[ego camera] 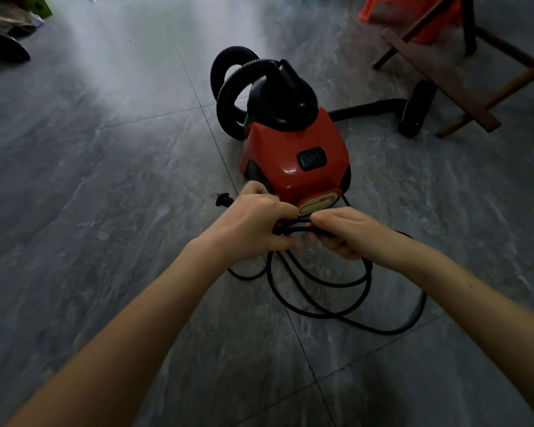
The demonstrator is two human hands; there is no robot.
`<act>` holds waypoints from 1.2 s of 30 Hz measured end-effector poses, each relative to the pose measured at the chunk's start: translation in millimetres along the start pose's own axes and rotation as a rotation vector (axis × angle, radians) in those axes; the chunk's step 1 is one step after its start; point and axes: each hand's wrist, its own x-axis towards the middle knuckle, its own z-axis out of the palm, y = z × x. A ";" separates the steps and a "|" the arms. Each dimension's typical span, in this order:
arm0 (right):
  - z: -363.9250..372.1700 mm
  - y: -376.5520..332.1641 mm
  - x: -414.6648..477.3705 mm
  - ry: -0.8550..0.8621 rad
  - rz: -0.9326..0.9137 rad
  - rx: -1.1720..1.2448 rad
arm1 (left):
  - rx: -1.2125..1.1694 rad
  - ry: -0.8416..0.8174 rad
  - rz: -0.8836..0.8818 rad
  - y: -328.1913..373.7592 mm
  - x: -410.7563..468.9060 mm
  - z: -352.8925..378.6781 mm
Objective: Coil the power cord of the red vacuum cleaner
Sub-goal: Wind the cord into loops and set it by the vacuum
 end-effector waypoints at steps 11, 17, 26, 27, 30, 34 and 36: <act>6.7 4.8 2.3 0.136 -0.048 -0.018 | 0.371 0.321 -0.131 4.6 -7.2 21.1; 5.3 9.0 5.0 0.244 -0.098 -0.056 | 0.208 0.400 -0.224 4.5 -4.2 29.2; 6.6 21.8 8.8 0.224 -0.030 -0.082 | -0.150 0.383 -0.557 -2.2 -26.6 59.4; 7.5 21.9 9.2 0.219 -0.028 -0.080 | -0.126 0.419 -0.568 -2.0 -29.4 59.3; 9.7 22.0 11.8 0.215 -0.024 -0.067 | -0.096 0.470 -0.514 2.7 -35.1 54.1; 8.2 24.1 13.6 0.229 -0.007 -0.035 | -0.438 0.395 -0.752 17.4 -41.8 60.2; 7.8 25.1 13.2 0.225 -0.004 -0.007 | -0.579 0.319 -0.877 21.1 -47.7 74.0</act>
